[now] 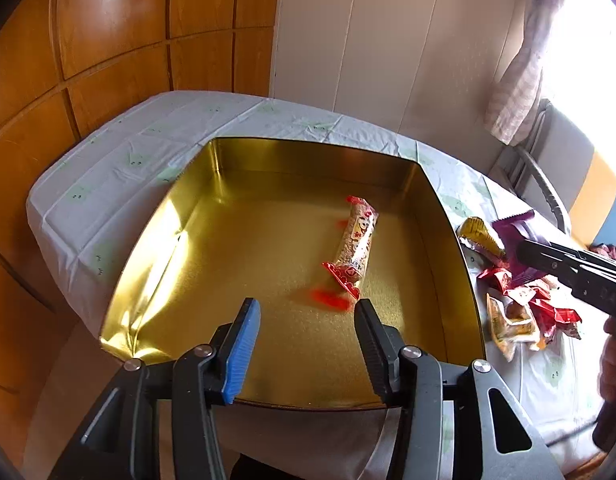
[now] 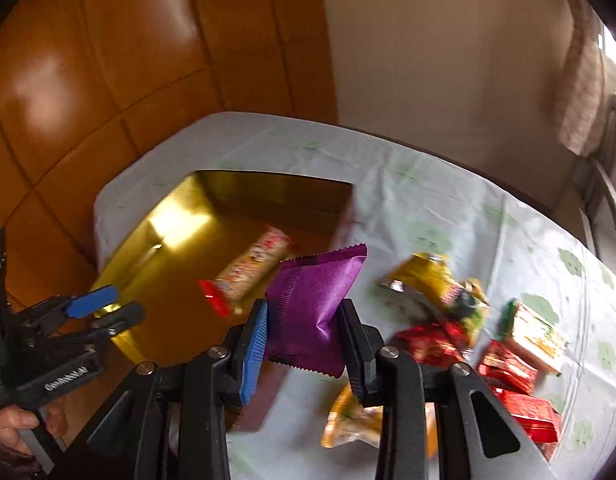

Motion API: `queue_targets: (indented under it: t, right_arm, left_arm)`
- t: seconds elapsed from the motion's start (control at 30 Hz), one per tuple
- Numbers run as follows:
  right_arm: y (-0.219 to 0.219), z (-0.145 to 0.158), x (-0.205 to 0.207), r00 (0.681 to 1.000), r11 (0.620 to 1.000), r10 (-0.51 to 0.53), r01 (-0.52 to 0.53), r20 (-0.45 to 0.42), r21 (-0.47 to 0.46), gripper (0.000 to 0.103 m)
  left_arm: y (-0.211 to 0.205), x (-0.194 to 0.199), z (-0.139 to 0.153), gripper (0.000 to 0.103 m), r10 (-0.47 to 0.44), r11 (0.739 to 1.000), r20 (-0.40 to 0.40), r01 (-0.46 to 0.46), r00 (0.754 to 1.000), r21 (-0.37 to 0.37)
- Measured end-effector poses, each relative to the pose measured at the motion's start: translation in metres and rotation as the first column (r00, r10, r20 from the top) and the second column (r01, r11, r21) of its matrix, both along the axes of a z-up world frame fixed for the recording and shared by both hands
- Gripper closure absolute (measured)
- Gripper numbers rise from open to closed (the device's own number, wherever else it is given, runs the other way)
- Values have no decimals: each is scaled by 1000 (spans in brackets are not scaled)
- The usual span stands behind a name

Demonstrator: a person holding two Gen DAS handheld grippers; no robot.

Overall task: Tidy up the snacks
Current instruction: 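Grasp the purple snack packet with the right gripper, then carry the purple packet into the tin and open the right gripper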

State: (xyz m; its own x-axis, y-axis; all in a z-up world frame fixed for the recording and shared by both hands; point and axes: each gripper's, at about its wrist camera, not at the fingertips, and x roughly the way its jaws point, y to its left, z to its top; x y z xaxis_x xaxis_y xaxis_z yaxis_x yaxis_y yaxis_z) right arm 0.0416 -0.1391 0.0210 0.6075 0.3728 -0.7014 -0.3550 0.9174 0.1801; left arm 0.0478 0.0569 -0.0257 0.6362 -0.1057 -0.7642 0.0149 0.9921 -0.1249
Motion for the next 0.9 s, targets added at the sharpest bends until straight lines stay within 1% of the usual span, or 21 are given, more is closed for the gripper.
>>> queue_targets:
  t: [0.1,0.23,0.37,0.4,0.47,0.57,0.63,0.77,0.9]
  right_arm:
    - [26,3,-3,998,998,57,-57,-4,-2,68]
    - [59,-7,0,993,993,109,-111,-42,-31,67]
    - [81,-18,8,989,990,124,-129,-85,-60,66]
    - [86,-19,7,988,989,125,-132,-93,-67,63]
    - [89,-26,11,990,989,97,-107,-102,-98,63]
    - [83,-32,12,991,992,82,-92,-107,-90,63]
    - [76,-31,10,993,993,66,-75,-96,-89,63]
    - [57,-22,3,997,998,34,-38,-64,-52,63]
    - [25,-11,-8,999,1000,-23,22,-33,-16,63]
  left_arm:
    - [5,-4,4,48,17,1000,15,-17,1000,6]
    - [14,-7,6,48,35,999,23,-35,999,5]
    - [24,-10,5,48,60,998,23,-60,998,-1]
    - [26,-11,5,48,65,998,22,-65,998,-2]
    - [31,-13,3,48,78,997,20,-77,997,-3]
    - [37,-14,2,48,90,996,17,-90,996,-7]
    - [38,-14,3,48,91,996,20,-91,996,-7]
    - [36,-14,1,48,79,997,21,-79,997,-6]
    - [26,-14,4,48,43,999,26,-43,999,3]
